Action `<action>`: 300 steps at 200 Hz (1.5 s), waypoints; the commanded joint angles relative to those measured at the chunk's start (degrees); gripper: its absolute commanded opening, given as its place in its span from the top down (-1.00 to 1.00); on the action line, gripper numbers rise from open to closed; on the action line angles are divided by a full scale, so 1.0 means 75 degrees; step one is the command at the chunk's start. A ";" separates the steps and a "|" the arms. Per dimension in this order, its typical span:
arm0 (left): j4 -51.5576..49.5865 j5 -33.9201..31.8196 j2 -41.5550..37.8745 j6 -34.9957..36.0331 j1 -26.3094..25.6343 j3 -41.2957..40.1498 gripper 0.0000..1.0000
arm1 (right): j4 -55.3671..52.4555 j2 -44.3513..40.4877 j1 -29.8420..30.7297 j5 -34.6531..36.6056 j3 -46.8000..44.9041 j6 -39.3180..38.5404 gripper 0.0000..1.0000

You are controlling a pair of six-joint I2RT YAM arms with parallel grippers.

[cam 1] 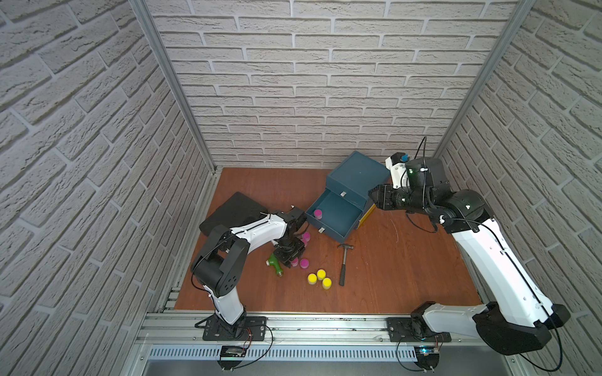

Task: Put the paint cans in the drawer according to color
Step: Pick up the paint can at the center of the board, then place the paint can in the drawer.

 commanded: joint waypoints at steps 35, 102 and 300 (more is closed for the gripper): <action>-0.0296 -0.0638 0.0001 0.0032 0.0020 0.0120 0.28 | 0.0285 -0.0172 -0.0019 -0.0028 -0.0073 0.0056 0.04; -0.1847 -0.1808 -0.0636 0.0438 0.0062 0.2342 0.39 | 0.0343 -0.0116 -0.0019 -0.0045 -0.0039 0.0044 0.04; -0.2816 -0.1025 0.3804 0.1566 -0.0681 0.8964 0.39 | 0.0273 -0.0342 -0.0026 0.0058 -0.0169 0.0000 0.04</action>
